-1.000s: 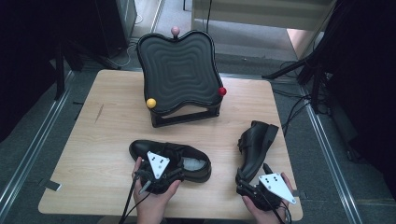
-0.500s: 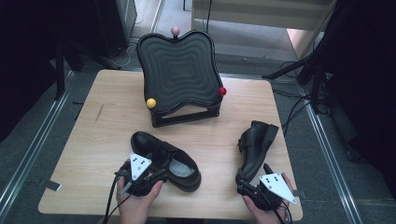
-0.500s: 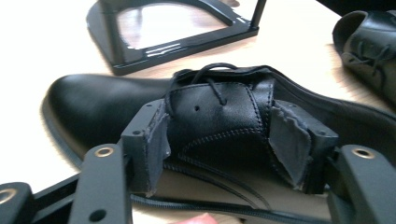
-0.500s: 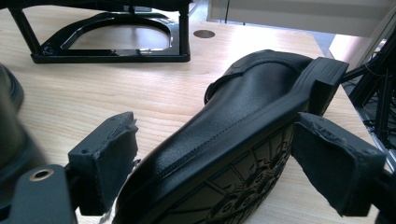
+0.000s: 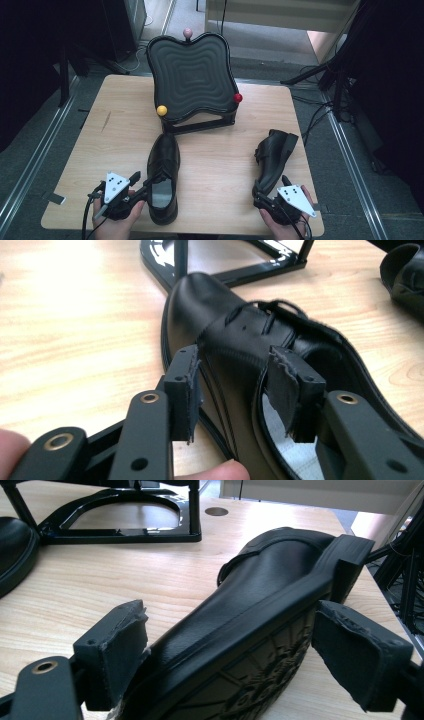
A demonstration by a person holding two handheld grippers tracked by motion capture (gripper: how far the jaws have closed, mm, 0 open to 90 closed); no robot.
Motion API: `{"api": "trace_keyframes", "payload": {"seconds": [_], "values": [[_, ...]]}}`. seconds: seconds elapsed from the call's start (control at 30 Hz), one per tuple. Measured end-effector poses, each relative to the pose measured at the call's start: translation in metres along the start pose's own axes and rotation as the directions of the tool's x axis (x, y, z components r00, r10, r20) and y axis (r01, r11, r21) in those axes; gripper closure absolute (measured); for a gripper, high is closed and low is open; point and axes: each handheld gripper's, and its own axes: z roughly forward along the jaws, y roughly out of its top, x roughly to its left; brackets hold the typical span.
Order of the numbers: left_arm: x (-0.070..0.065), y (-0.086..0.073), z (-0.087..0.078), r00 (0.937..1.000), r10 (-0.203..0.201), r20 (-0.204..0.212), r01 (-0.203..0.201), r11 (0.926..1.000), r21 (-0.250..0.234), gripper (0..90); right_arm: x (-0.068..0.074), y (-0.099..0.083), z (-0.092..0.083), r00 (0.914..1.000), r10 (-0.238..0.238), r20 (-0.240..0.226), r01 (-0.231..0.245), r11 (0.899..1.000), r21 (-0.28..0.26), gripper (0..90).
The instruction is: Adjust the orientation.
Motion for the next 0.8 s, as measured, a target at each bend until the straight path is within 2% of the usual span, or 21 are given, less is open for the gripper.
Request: {"api": "trace_keyframes", "payload": {"seconds": [0.1, 0.13, 0.17, 0.23, 0.33, 0.4, 0.5, 0.6, 0.67, 0.8], "values": [[0.001, -0.006, 0.005, 0.9994, -0.012, 0.034, 0.011, 0.9992, 0.039, 54.4, 0.005, -0.002, 0.002, 0.9999, -0.015, 0.003, 0.015, 1.000, 0.006, 14.7], [0.001, -0.006, 0.005, 0.9994, -0.012, 0.034, 0.011, 0.9992, 0.039, 54.0, 0.005, -0.002, 0.002, 0.9999, -0.015, 0.003, 0.015, 1.000, 0.006, 14.7], [0.002, -0.010, 0.009, 0.9988, -0.020, 0.044, 0.017, 0.9977, 0.066, 54.1, 0.009, -0.003, 0.003, 0.9998, -0.017, 0.015, 0.016, 1.000, 0.010, 13.3], [0.003, -0.013, 0.010, 0.9979, -0.026, 0.059, 0.022, 0.9975, 0.067, 56.2, 0.011, -0.004, 0.004, 0.9995, -0.019, 0.026, 0.019, 1.000, 0.015, 12.7], [-0.001, -0.011, 0.008, 0.9980, 0.022, 0.060, -0.025, 0.9980, 0.058, 67.3, 0.014, -0.006, 0.006, 0.9989, -0.018, 0.044, 0.017, 0.999, 0.030, 12.0], [-0.004, -0.011, 0.006, 0.9974, 0.056, 0.044, -0.058, 0.9973, 0.045, 73.5, 0.015, -0.007, 0.007, 0.9980, -0.023, 0.060, 0.020, 0.999, 0.036, 11.9], [-0.001, -0.011, 0.004, 0.9966, 0.069, 0.045, -0.071, 0.9969, 0.036, 78.9, 0.015, -0.008, 0.010, 0.9969, -0.011, 0.077, 0.006, 0.998, 0.065, 8.2], [0.004, -0.011, 0.001, 0.9941, 0.108, 0.011, -0.108, 0.9935, 0.036, 83.7, 0.014, -0.010, 0.011, 0.9967, -0.003, 0.081, -0.004, 0.996, 0.088, 6.1], [0.011, -0.010, -0.001, 0.9955, 0.094, 0.012, -0.094, 0.9949, 0.037, 85.2, 0.014, -0.010, 0.012, 0.9965, -0.003, 0.083, -0.004, 0.996, 0.091, 6.5], [0.018, -0.010, -0.001, 0.9969, 0.039, 0.069, -0.041, 0.9987, 0.029, 82.7, 0.016, -0.012, 0.012, 0.9960, -0.009, 0.089, 0.001, 0.995, 0.095, 7.2]]}}
